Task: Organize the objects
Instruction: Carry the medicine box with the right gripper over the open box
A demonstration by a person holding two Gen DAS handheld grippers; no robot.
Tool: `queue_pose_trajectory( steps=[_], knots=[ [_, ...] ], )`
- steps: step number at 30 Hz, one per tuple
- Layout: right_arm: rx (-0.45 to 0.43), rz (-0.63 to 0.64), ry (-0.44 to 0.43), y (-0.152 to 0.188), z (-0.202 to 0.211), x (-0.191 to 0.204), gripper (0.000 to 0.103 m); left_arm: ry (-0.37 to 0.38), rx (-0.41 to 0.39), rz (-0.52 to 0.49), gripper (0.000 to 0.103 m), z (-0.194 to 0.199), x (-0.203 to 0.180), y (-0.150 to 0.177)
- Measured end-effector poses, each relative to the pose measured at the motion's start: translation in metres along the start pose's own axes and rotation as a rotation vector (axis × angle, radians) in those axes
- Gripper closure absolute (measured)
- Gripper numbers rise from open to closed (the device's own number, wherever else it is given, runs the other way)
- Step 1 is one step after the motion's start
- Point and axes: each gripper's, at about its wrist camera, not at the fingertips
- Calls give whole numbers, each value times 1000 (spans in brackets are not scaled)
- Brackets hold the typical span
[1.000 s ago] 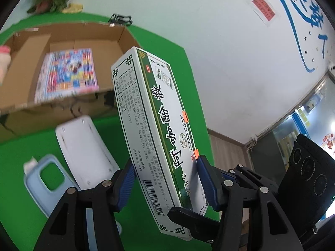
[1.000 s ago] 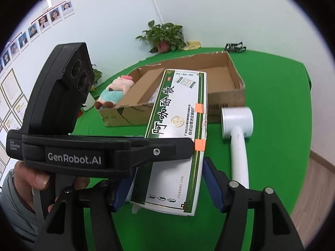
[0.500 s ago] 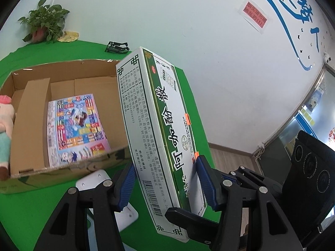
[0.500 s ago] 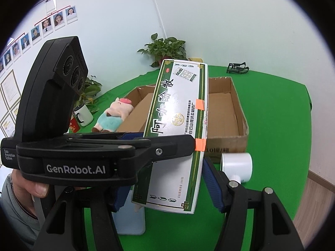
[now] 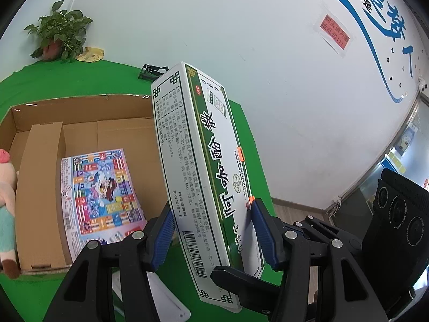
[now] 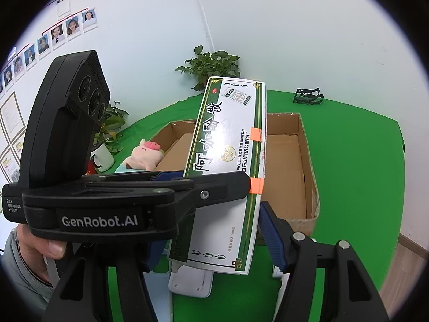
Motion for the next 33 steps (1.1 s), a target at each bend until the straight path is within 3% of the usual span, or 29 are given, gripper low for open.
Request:
queue_pose_trajectory(
  steps=[6, 11, 17, 26, 33],
  knots=[
    [34, 11, 4, -16, -12, -12, 40, -6, 6, 3, 49, -13, 3, -20],
    [76, -7, -20, -35, -31, -29, 40, 17, 34, 60, 50, -34, 18, -38],
    [130, -37, -38, -43, -57, -51, 41, 24, 107, 107, 50, -67, 35, -51],
    [250, -151, -55, -33, -91, -91, 40, 22, 233, 154, 51, -124, 44, -40],
    [320, -198, -34, -22, -110, -101, 40, 7, 301, 200, 51, -145, 50, -23]
  ],
)
Point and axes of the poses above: each gripper's, at about its wrist camera, not at the fingertips, and z roughly against the way its jaws point, x to its left, y to its underside, and after that the axes turned 13 degrees about -y, right-handed
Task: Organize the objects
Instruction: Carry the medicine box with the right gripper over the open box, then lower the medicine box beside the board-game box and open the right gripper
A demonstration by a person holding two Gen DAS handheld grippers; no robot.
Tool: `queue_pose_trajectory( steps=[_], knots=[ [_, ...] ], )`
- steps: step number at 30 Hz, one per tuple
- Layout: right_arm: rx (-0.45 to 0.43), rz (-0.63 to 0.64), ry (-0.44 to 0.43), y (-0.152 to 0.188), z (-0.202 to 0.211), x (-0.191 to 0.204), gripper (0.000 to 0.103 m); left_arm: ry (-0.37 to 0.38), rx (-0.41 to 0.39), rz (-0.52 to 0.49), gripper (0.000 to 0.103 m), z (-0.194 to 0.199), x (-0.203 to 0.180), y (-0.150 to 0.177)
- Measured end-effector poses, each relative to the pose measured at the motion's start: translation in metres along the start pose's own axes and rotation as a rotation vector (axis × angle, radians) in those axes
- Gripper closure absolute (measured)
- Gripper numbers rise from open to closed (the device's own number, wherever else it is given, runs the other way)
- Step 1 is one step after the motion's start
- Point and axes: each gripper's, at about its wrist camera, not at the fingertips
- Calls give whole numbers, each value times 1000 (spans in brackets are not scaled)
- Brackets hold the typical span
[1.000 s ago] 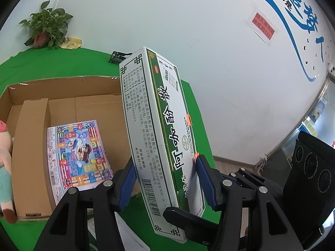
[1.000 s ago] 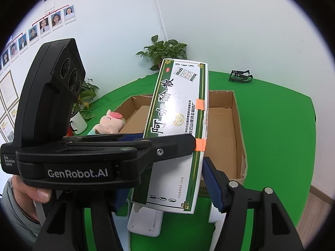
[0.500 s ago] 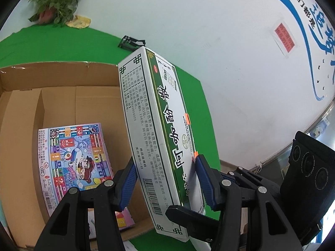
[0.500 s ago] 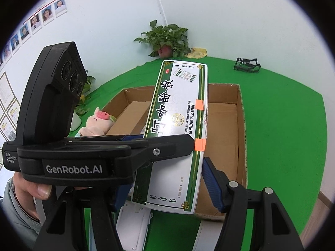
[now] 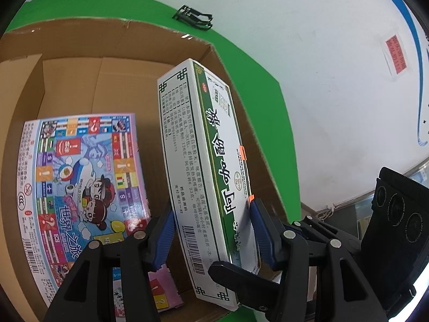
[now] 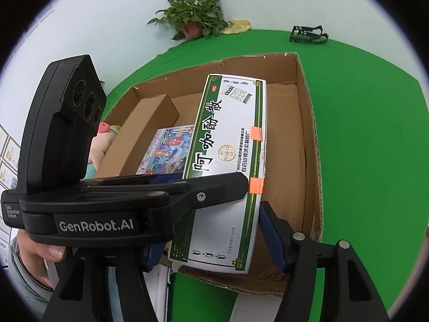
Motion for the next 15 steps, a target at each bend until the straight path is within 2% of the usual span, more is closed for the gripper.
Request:
queue_pose_trajectory(
  steps=[5, 9, 15],
  knots=[
    [38, 1, 42, -1, -11, 1, 41, -24, 35, 27, 50, -5, 1, 9],
    [53, 5, 66, -4, -15, 1, 41, -52, 4, 13, 48, 7, -4, 14],
    [128, 56, 128, -2, -25, 11, 38, -71, -52, 3, 48, 29, -1, 19]
  ],
)
Point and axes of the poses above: each gripper's, at about its wrist camera, not at the fingertips, and z roughly against the way its jaws point, x to its left, y to its underside, and after that the axes turned 13 degrees about -y, right-handed
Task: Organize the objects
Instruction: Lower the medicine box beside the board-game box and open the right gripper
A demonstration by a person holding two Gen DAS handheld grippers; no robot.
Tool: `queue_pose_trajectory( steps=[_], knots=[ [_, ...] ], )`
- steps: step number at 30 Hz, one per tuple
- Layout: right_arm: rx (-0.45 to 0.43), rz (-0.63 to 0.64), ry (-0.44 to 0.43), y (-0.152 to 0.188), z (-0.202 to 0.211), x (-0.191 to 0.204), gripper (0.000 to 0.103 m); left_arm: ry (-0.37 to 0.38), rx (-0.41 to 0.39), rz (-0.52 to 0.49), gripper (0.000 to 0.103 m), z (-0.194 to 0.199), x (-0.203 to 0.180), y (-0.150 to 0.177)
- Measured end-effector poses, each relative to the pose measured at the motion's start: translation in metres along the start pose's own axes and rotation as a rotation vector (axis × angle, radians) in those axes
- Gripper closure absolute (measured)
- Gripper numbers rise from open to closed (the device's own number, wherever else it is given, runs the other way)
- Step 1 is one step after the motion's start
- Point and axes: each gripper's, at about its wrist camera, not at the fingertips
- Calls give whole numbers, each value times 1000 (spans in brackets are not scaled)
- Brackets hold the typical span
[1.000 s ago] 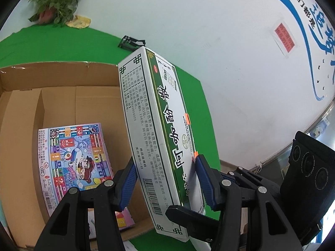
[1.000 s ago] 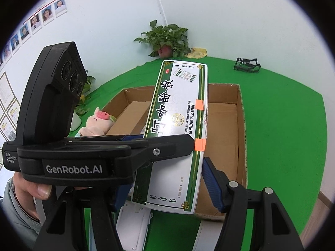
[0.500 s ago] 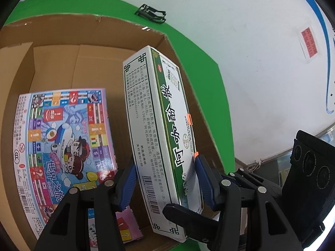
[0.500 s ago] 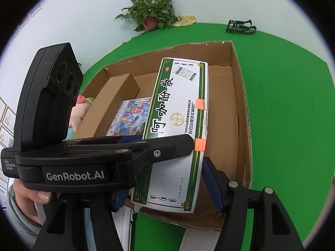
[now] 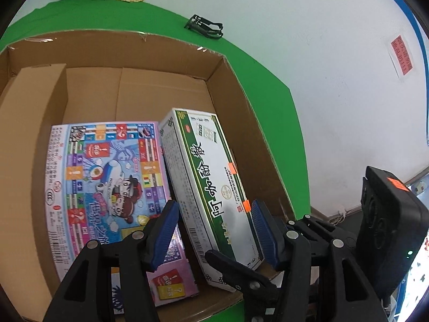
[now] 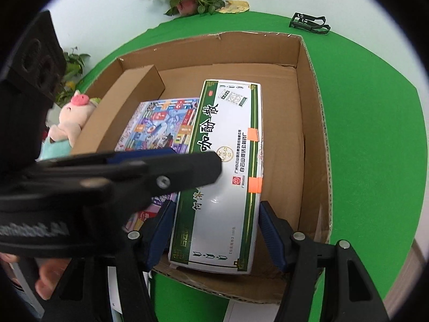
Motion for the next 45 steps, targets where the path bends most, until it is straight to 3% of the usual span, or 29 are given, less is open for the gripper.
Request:
queue_pose_trajectory(
  steps=[7, 17, 19, 23, 25, 28, 31, 35, 36, 38, 39, 40, 42, 44, 45],
  knots=[
    [14, 11, -82, 4, 10, -3, 31, -25, -6, 5, 48, 2, 24, -15],
    [-17, 19, -83, -17, 5, -8, 31, -25, -31, 33, 48, 13, 51, -15],
    [-12, 11, -90, -21, -2, -11, 38, -29, -37, 35, 48, 14, 55, -18],
    [-6, 46, -60, -24, -8, -9, 40, -31, -42, 39, 48, 20, 64, -17],
    [8, 64, -81, -23, -10, -6, 51, -31, -42, 40, 48, 16, 67, -20],
    [15, 108, -74, -21, -12, -2, 55, -27, -43, 42, 48, 12, 67, -21],
    [26, 134, -125, -21, -13, 3, 61, -23, -43, 41, 48, 11, 69, -20],
    [35, 205, -84, -18, -15, 18, 62, -26, -45, 37, 48, 7, 70, -20],
    [28, 201, -81, -17, -14, 18, 61, -27, -45, 36, 48, 8, 70, -20],
    [0, 177, -74, -15, -7, 15, 43, -34, -58, 32, 48, 11, 72, -20],
    [-16, 170, -70, -14, -4, 13, 26, -38, -66, 30, 48, 14, 73, -19],
    [-32, 161, -65, -13, 0, 10, 21, -44, -76, 27, 48, 17, 74, -19],
    [-49, 144, -54, -10, 8, 7, 20, -58, -101, 16, 47, 24, 74, -17],
    [-75, 144, -33, -5, 16, 7, 16, -96, -146, -6, 37, 32, 70, -13],
    [-93, 143, -18, -2, 20, 8, 11, -129, -187, -24, 26, 38, 66, -9]
  ],
)
Point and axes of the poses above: each gripper's, at about its wrist camera, not at the fingertips, and z roughly against the way its jaws point, x to its left, y to its underside, and after that the axes turned 13 degrees about -y, right-handed
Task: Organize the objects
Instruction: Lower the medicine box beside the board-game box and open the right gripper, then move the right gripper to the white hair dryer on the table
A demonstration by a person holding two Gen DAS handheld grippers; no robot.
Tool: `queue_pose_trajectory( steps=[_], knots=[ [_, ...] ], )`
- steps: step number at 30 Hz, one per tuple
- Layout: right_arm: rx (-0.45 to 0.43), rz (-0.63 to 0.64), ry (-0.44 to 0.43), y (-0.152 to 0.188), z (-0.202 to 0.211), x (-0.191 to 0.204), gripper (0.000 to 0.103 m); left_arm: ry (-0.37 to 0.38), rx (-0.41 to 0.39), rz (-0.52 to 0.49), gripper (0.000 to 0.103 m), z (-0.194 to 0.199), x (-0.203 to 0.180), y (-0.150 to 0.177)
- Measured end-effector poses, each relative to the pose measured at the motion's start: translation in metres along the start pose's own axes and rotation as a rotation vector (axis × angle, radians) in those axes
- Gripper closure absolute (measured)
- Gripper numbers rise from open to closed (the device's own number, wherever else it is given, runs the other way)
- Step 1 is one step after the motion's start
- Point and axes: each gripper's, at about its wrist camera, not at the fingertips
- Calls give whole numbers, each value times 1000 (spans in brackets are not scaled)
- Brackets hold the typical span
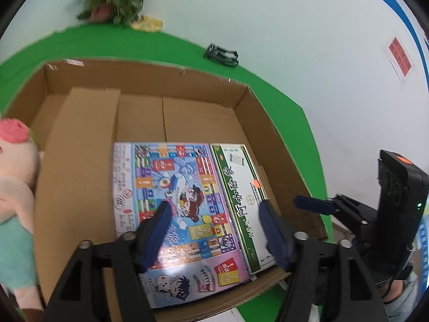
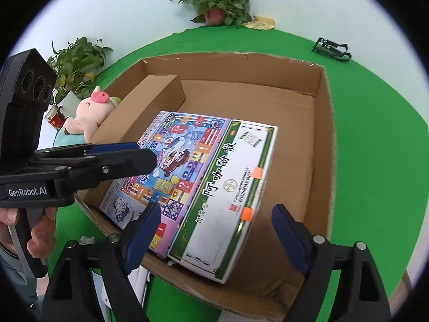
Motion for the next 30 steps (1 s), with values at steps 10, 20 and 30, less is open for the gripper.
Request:
queue_pose_trajectory(
  steps=[10, 20, 30],
  knots=[
    [-200, 50, 167, 40, 50, 46, 1, -311, -323, -114, 0, 78, -37, 41],
    [-289, 24, 187, 81, 74, 77, 1, -458, -306, -69, 0, 110, -39, 92],
    [-313, 26, 243, 106, 86, 97, 1, -426, -304, -68, 0, 131, -45, 115]
  ],
)
Point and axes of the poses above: each gripper's, at about its wrist camera, not at the fingertips, and z roughly against the way its jaws point, x to its left, y to its underside, and after that the axes turned 13 degrees about -y, right-handed
